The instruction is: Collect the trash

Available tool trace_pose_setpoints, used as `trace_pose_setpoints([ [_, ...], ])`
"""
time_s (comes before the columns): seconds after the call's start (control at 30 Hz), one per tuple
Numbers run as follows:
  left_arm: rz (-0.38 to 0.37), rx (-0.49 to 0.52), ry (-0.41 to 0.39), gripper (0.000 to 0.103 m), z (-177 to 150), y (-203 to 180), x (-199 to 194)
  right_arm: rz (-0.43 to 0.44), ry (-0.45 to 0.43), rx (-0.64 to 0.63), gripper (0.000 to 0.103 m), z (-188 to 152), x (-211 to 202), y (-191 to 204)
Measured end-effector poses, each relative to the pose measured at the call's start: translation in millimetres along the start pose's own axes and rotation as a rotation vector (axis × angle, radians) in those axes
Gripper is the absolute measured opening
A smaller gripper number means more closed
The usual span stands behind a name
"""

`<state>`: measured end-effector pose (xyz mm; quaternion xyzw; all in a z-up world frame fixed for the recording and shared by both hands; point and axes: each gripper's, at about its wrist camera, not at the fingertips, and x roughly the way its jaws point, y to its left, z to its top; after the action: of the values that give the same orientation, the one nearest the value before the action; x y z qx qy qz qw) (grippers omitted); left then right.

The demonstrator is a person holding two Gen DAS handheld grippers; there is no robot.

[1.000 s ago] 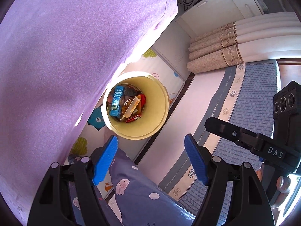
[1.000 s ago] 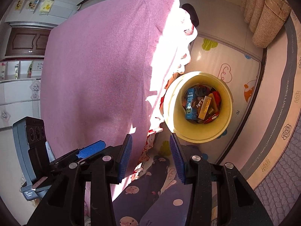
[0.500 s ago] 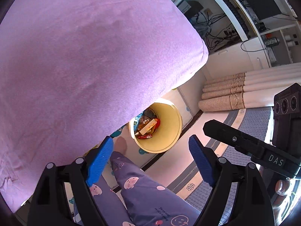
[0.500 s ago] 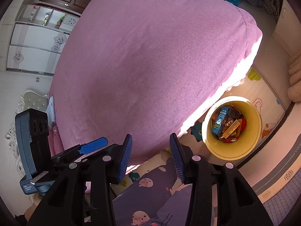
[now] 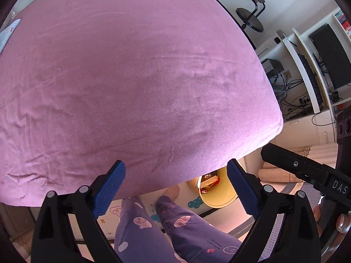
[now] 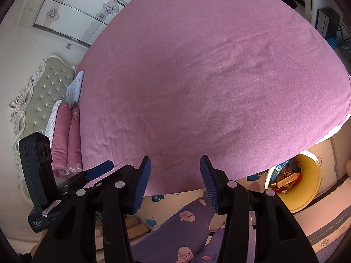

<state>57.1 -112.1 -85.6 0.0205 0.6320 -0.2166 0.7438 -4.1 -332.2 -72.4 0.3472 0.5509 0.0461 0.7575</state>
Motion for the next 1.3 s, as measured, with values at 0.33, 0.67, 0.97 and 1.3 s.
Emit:
trace_pose_setpoints([
  [0.33, 0.036, -0.170, -0.134, 0.099, 5, 51, -67, -0.018, -0.026, -0.115, 0.056, 8, -7, 67],
  [0.67, 0.095, -0.216, -0.292, 0.099, 1, 73, -119, -0.055, -0.104, -0.230, 0.070, 8, -26, 122],
  [0.97, 0.218, -0.172, -0.352, 0.099, -1, 66, -135, -0.098, -0.194, -0.262, 0.082, 2, -37, 134],
  [1.3, 0.221, -0.175, -0.380, 0.099, 2, 69, -144, -0.105, -0.278, -0.287, 0.083, -3, -52, 145],
])
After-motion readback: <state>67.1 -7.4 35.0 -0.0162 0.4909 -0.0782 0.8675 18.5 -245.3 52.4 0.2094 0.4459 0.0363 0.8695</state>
